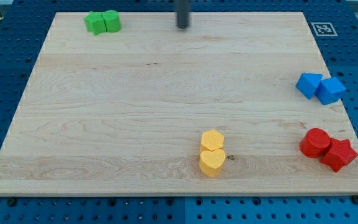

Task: Slide the blue cube along with blue triangle to the center

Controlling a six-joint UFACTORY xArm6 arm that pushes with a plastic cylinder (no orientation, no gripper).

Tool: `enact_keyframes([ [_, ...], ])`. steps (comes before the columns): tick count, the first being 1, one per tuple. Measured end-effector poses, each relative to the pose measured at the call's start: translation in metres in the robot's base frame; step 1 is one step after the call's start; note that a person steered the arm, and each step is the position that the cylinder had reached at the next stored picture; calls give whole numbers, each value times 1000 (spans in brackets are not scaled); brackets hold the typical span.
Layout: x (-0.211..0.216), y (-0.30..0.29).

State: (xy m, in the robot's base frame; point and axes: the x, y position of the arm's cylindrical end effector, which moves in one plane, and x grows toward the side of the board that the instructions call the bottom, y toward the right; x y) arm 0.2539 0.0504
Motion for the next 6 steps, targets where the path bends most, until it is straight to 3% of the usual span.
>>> enact_keyframes([
  [2,99,201],
  [3,154,265],
  [4,201,263],
  [5,191,204],
  [6,145,127],
])
